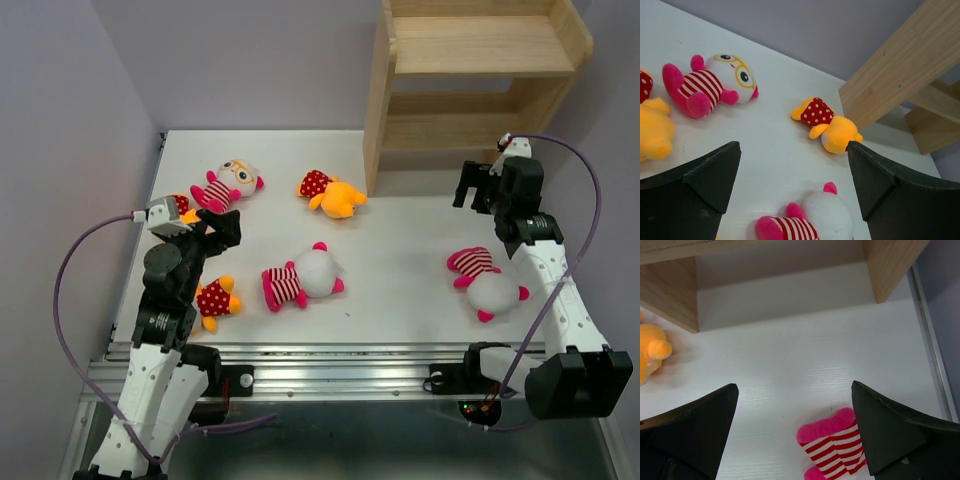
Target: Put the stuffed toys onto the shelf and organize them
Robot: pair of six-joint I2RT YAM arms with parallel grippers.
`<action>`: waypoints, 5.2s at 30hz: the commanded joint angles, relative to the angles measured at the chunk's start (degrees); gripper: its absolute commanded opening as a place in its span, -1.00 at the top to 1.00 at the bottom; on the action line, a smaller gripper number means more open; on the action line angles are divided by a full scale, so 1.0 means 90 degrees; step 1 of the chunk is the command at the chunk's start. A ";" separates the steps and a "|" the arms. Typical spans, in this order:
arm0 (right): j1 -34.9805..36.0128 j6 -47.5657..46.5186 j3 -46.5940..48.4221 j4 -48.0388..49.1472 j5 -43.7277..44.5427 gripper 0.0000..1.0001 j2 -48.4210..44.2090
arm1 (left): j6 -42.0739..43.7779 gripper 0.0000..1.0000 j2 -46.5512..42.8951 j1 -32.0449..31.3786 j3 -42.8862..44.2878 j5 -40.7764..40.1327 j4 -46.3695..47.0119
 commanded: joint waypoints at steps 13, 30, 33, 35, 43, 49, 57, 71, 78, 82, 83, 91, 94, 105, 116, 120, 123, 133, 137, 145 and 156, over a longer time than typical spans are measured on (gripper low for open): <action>0.0028 -0.4161 -0.0459 -0.1204 -0.6390 -1.00 -0.0949 | -0.1136 -0.68 0.3983 -0.0649 0.1209 0.1912 0.1203; 0.0028 -0.4417 -0.0292 -0.1733 -0.6194 -1.00 0.0098 | -0.2757 -0.62 0.8776 -0.1030 0.4343 0.1569 0.2240; 0.0028 -0.4455 -0.0351 -0.1743 -0.6097 -1.00 0.0039 | -0.2681 -0.62 0.9372 -0.1050 0.5095 0.1355 0.1860; 0.0028 -0.4456 -0.0399 -0.1753 -0.6009 -1.00 0.0001 | -0.2205 -0.62 0.9802 -0.1118 0.5836 0.1033 0.1257; 0.0028 -0.4446 -0.0410 -0.1724 -0.5921 -1.00 0.0039 | -0.0339 -0.51 1.1161 -0.1577 0.8045 -0.0119 -0.1176; 0.0028 -0.4455 -0.0283 -0.1743 -0.5940 -1.00 0.0156 | -0.0034 -0.21 1.1338 -0.1684 0.7686 0.0288 -0.0985; 0.0028 -0.4485 -0.0165 -0.1811 -0.6028 -1.00 0.0215 | 0.0054 0.69 1.0450 -0.1674 0.5948 0.1031 0.0227; 0.0213 -0.3852 0.0820 -0.2885 -0.7423 -1.00 0.0712 | 0.1109 1.00 0.6428 -0.2777 0.2090 0.0732 0.4290; 0.1033 -0.2152 0.1250 -0.2466 -0.7581 -1.00 0.0947 | 0.0709 1.00 0.5567 -0.3890 0.1620 -0.1066 0.4389; 0.1571 -0.1390 0.1300 -0.1911 -0.7259 -1.00 0.0996 | 0.0543 1.00 0.5382 -0.4330 0.1630 -0.1711 0.4389; 0.1736 -0.1196 0.1280 -0.1706 -0.7239 -1.00 0.1035 | 0.0446 1.00 0.5333 -0.4456 0.1620 -0.1963 0.4379; 0.2069 -0.0608 0.0909 -0.0894 -0.6723 -1.00 0.1348 | 0.0016 1.00 0.4679 -0.4633 0.1337 -0.2132 0.4369; 0.2069 -0.0939 0.0899 -0.0942 -0.6342 -1.00 0.1416 | -0.0160 1.00 0.4415 -0.4663 0.1191 -0.2122 0.4379; 0.2528 -0.1496 0.0743 -0.0483 -0.7686 -0.10 0.1592 | -0.0405 1.00 0.4171 -0.4731 0.0976 -0.1956 0.4310; 0.2528 -0.4971 0.1231 -0.1616 -0.6587 0.99 0.1212 | -0.1263 -0.28 0.3205 -0.4712 0.0488 -0.1234 0.4096; 0.2528 -0.6347 0.1202 -0.1538 -0.5268 0.99 0.0850 | -0.1645 -0.97 0.2627 -0.4517 0.0399 -0.0893 0.3336; 0.2528 -0.7548 0.0920 -0.1363 -0.4780 0.99 0.0499 | -0.1811 -0.97 0.2237 -0.3923 0.0632 -0.0084 0.2389; 0.2528 -1.1329 -0.0643 -0.0503 -0.5187 0.99 -0.0810 | -0.1792 -0.97 0.2382 -0.1733 0.1102 0.3823 0.1381; 0.2528 -1.2207 -0.1092 -0.0396 -0.5890 0.99 -0.1142 | -0.1752 -0.97 0.2978 -0.1723 0.1200 0.4566 0.1614; 0.2528 -1.2513 -0.2079 0.0531 -0.7297 0.99 -0.1699 | -0.1821 -0.97 0.4218 -0.1899 0.1366 0.5563 0.2210; 0.2528 -1.2336 -0.2392 0.0972 -0.7815 0.99 -0.1787 | -0.2435 -0.97 0.5312 -0.2797 0.1327 0.5885 0.3840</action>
